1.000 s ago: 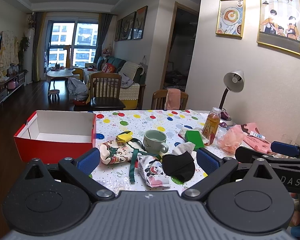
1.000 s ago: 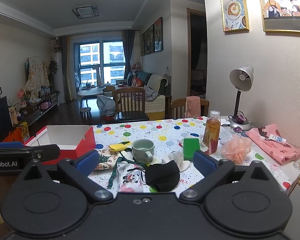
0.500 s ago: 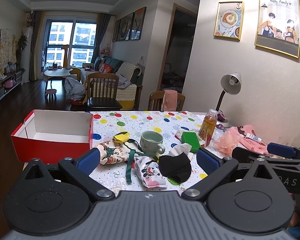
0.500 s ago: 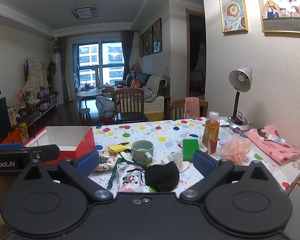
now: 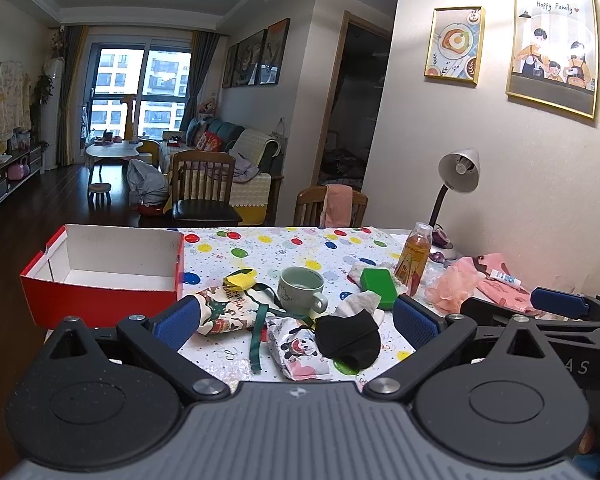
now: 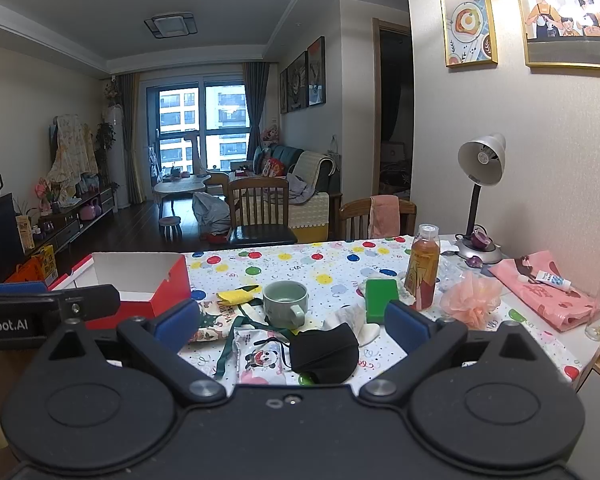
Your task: Organize soft objects
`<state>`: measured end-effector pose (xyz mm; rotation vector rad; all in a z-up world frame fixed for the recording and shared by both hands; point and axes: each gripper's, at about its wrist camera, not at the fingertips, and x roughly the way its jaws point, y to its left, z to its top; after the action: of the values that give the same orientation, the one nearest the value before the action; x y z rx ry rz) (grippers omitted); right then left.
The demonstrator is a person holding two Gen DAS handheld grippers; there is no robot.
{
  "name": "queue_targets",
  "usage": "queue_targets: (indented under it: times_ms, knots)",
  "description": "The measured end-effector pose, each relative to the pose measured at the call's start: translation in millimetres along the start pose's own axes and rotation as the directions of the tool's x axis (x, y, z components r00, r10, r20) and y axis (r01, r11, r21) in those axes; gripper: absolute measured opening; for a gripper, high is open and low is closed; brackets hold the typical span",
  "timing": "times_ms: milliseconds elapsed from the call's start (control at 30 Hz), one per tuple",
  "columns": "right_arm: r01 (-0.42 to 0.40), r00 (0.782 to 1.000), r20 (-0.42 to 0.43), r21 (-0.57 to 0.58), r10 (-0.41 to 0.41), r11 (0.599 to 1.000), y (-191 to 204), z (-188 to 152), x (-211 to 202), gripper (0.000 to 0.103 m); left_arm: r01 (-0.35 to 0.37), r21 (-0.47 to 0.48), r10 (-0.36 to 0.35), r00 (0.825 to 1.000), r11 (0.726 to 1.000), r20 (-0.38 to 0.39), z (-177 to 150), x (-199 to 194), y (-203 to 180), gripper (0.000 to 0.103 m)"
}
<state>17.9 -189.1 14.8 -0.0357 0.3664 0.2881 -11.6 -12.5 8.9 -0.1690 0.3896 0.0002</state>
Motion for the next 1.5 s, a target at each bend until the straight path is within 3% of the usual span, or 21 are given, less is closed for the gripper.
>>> queue_targets:
  times_ms: [367,600,833,1100,1333,1500]
  knots:
    - [-0.009,1.000,-0.015,0.005,0.010,1.000,-3.1,1.3,5.0,0.098,0.001,-0.001,-0.001,1.000,1.000,0.022,4.4,3.5,7.0,0.103]
    - [-0.017,0.998,-0.065,0.008,0.018,1.000,-22.8,2.8,34.0,0.098,-0.050,-0.029,0.050,0.998,0.998,-0.031,0.3,26.4,21.7,0.103]
    - [-0.051,0.991,-0.125,-0.004,0.050,0.999,-47.0,-4.9,77.4,0.096,-0.092,-0.036,0.086,0.986,0.995,-0.144,-22.1,63.4,27.4,0.103]
    - [-0.126,0.972,-0.209,-0.057,0.111,0.990,-56.5,-19.0,131.5,0.092,-0.154,-0.028,0.140,0.951,0.988,-0.275,-55.7,112.5,36.5,0.103]
    - [-0.211,0.943,-0.284,-0.107,0.174,0.972,-45.0,-34.0,172.9,0.091,-0.255,-0.028,0.226,0.896,0.966,-0.382,-86.9,149.7,56.9,0.103]
    - [-0.258,0.919,-0.341,-0.135,0.200,0.957,-30.5,-45.4,206.2,0.091,-0.287,-0.023,0.250,0.869,0.958,-0.428,-99.5,167.8,65.0,0.103]
